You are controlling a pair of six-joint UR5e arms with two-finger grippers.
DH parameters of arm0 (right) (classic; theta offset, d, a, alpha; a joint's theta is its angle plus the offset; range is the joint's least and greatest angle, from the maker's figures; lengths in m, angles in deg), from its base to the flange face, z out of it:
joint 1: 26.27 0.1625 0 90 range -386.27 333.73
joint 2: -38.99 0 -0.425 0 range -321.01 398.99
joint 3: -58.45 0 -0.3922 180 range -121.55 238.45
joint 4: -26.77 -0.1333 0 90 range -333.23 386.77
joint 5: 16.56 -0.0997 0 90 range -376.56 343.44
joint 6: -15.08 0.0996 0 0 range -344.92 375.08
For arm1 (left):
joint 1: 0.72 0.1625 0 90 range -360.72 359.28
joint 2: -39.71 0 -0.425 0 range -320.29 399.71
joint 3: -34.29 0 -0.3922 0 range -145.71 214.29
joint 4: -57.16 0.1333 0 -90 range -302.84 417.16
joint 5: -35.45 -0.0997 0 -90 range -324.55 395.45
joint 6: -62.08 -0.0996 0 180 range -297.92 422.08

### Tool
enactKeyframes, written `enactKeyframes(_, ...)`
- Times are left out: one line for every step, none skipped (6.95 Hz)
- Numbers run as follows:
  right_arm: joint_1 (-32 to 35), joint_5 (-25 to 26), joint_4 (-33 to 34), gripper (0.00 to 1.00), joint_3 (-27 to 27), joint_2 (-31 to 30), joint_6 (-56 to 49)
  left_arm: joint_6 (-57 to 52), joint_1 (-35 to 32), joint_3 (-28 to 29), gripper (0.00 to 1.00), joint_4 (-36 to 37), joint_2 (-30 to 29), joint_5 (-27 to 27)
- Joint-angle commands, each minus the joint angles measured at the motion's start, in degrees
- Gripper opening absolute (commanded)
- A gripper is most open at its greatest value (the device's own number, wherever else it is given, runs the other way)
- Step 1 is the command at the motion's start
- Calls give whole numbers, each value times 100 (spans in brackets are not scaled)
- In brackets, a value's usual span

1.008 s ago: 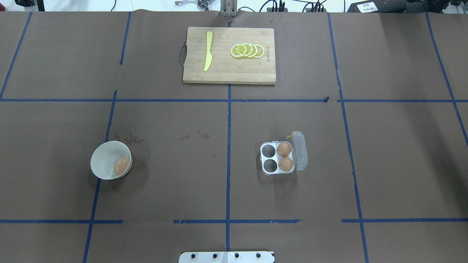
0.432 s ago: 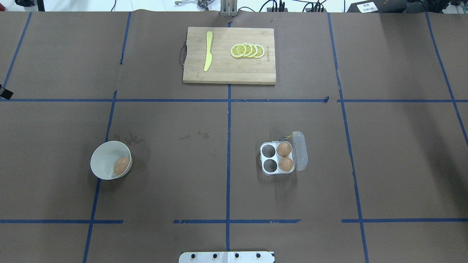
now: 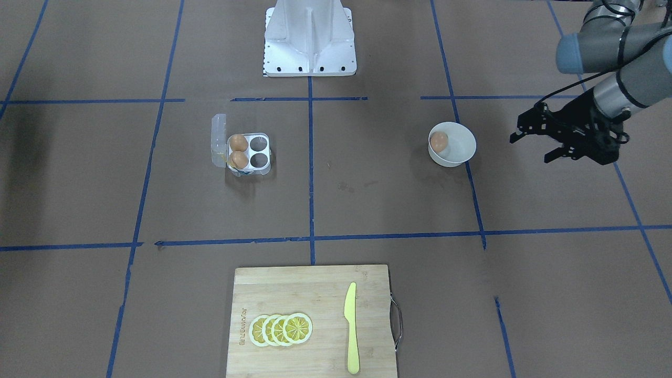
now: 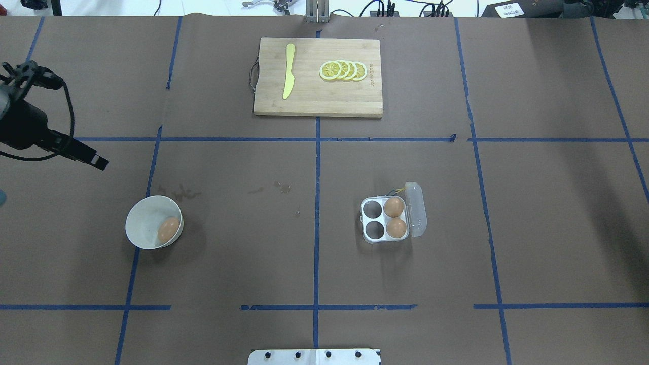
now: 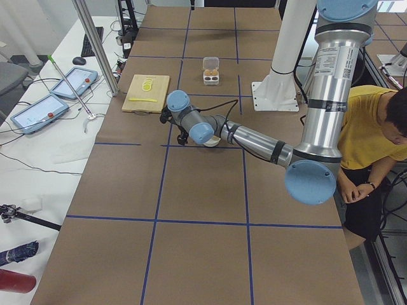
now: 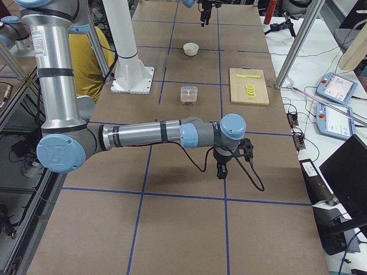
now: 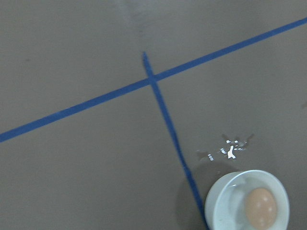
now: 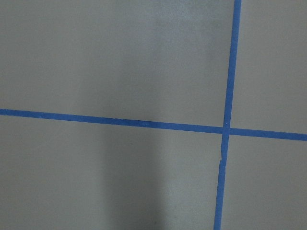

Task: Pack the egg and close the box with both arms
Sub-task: 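Move the left gripper down over the brown egg in the white bowl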

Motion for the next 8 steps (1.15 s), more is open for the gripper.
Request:
enactKeyframes(0, -1, 8, 100, -33, -3, -3, 589, 505, 76, 93, -652, -104, 6)
enactKeyframes(0, -10, 8, 100, 10, -11, 6, 633, 602, 137, 84, -924, -43, 32)
enactKeyframes(0, -10, 8, 100, 2, -46, -3, 677, 742, 268, 81, -936, 19, 41)
enactKeyframes(0, -10, 8, 100, 11, -47, -3, 747, 839, 409, 81, -919, 19, 128)
enactKeyframes(0, -10, 0, 100, 11, -38, -3, 1209, 997, 445, 81, -953, 11, 216)
enactKeyframes(0, -10, 0, 100, 2, -20, -3, 1509, 1103, 419, 78, -1023, -33, 217)
enactKeyframes(0, -10, 0, 100, 11, -12, -3, 1582, 1260, 480, 74, -1102, -59, 208)
enactKeyframes(0, -10, 0, 100, 28, -11, -3, 1591, 1297, 498, 70, -1094, -121, 208)
